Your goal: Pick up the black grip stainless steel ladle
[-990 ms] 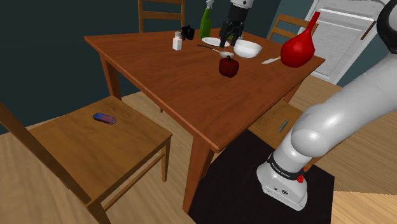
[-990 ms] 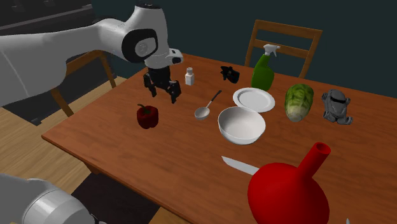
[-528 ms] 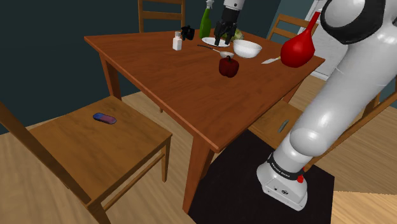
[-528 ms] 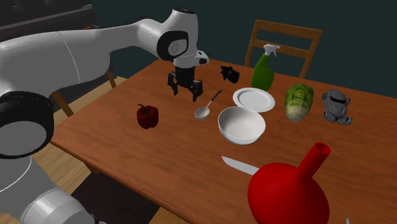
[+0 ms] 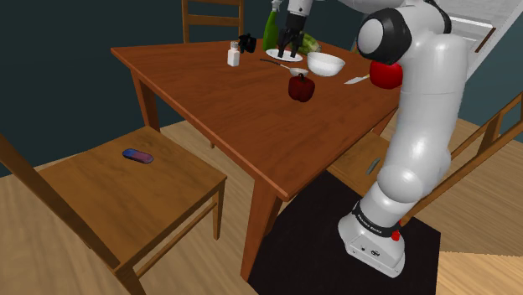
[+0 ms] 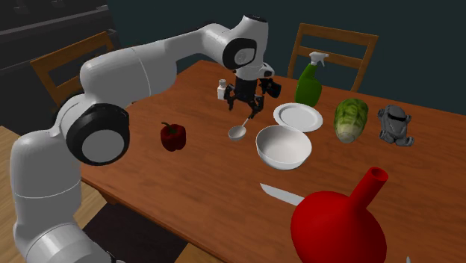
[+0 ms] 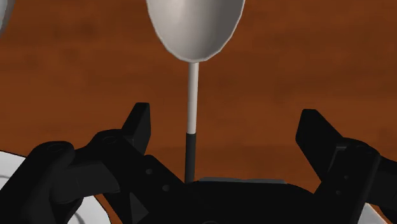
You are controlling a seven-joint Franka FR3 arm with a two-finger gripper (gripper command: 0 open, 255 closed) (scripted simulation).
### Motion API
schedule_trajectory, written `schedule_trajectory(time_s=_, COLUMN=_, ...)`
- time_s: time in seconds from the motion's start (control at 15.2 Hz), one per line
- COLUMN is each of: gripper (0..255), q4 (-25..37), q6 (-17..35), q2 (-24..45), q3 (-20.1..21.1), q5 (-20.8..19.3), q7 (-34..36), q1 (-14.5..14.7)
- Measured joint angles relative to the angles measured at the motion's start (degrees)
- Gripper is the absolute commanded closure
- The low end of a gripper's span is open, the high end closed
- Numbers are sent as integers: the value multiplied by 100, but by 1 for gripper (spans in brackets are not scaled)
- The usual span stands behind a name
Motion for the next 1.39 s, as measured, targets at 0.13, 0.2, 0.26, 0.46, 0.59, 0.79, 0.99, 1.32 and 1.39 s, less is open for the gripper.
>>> schedule_trajectory(time_s=0.13, gripper=0, q4=748, q6=-263, q2=558, q3=20, q5=156, q7=-48, q1=-201)
schedule_trajectory(time_s=0.2, gripper=0, q4=753, q6=-224, q2=619, q3=23, q5=173, q7=-75, q1=-225)
schedule_trajectory(time_s=0.26, gripper=0, q4=747, q6=-177, q2=664, q3=27, q5=185, q7=-86, q1=-233)
schedule_trajectory(time_s=0.46, gripper=0, q4=493, q6=59, q2=654, q3=30, q5=183, q7=-112, q1=-201)
schedule_trajectory(time_s=0.59, gripper=0, q4=305, q6=213, q2=620, q3=31, q5=176, q7=-119, q1=-168)
schedule_trajectory(time_s=0.79, gripper=255, q4=197, q6=289, q2=587, q3=28, q5=169, q7=-131, q1=-155)
schedule_trajectory(time_s=0.99, gripper=255, q4=185, q6=298, q2=583, q3=27, q5=169, q7=-132, q1=-154)
schedule_trajectory(time_s=1.32, gripper=255, q4=183, q6=299, q2=582, q3=28, q5=169, q7=-133, q1=-153)
schedule_trajectory(time_s=1.39, gripper=255, q4=186, q6=298, q2=584, q3=28, q5=170, q7=-132, q1=-154)
